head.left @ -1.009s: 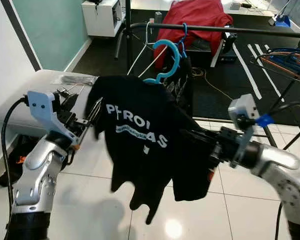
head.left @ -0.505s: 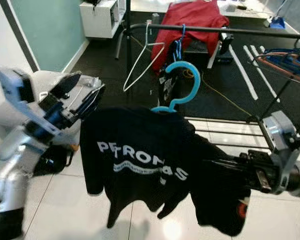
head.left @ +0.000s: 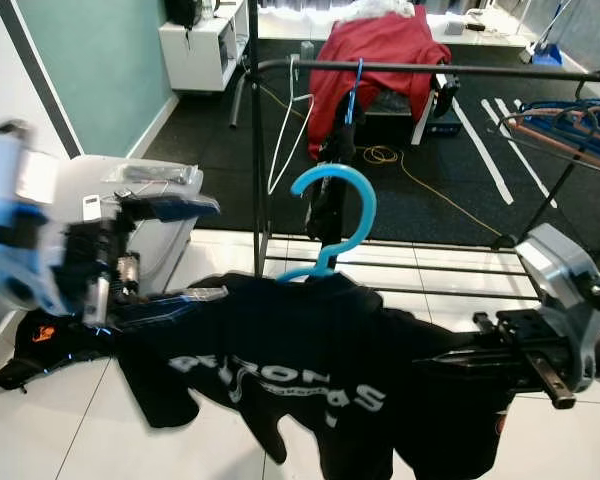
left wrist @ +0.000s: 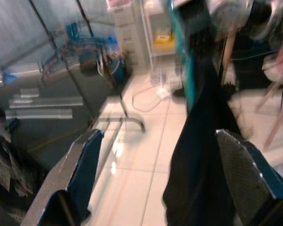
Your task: Hang hanger
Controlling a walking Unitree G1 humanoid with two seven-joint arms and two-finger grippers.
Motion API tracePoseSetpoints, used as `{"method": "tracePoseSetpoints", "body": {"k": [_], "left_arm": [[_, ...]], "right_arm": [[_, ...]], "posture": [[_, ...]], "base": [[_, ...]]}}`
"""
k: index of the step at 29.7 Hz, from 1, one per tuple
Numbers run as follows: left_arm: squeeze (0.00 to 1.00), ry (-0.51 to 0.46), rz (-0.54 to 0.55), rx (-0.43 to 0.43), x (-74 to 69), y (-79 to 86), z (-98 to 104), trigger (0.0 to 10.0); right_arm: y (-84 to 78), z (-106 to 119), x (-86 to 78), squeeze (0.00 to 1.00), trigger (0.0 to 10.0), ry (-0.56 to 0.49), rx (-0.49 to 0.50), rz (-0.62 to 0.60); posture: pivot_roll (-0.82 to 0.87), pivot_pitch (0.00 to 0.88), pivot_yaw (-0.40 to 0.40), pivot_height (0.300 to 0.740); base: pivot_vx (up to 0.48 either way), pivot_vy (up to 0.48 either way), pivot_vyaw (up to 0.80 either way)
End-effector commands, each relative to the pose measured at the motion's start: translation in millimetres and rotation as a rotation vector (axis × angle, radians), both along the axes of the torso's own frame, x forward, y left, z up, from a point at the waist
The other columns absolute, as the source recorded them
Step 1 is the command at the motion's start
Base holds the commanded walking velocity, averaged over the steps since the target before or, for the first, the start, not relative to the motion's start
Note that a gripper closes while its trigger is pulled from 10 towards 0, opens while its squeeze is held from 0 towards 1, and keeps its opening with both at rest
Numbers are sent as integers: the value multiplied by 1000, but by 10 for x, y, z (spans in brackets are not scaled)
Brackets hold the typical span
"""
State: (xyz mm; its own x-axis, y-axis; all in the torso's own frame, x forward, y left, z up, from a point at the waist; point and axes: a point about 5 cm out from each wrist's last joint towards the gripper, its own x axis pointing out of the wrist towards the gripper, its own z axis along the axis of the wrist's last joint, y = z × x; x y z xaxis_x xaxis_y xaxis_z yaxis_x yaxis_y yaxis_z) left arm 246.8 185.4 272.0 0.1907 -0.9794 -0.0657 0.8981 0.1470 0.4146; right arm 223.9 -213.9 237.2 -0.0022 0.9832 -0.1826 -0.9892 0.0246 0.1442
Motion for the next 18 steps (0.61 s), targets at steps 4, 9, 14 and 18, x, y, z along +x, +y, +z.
{"method": "tracePoseSetpoints", "body": {"k": [4,9,14,18], "left_arm": [[0,10,57,139,72,-93,-168,10000],[0,50,44,220,30,-86,-241,10000],[0,32,65,266,58,-27,-226,10000],[0,53,75,275,36,25,-215,2863]], "right_arm": [[35,36,3,0,10000,-36,-6,33],[27,-15,26,0,10000,-49,-60,21],[-22,-32,75,0,10000,-59,-75,-5],[-28,4,88,0,10000,-81,-66,-20]], "posture": [[-117,81,17,740],[-118,86,20,740],[-113,88,21,740],[-110,93,24,740]], "base": [[0,0,0],[0,0,0],[0,0,0],[0,0,0]]}}
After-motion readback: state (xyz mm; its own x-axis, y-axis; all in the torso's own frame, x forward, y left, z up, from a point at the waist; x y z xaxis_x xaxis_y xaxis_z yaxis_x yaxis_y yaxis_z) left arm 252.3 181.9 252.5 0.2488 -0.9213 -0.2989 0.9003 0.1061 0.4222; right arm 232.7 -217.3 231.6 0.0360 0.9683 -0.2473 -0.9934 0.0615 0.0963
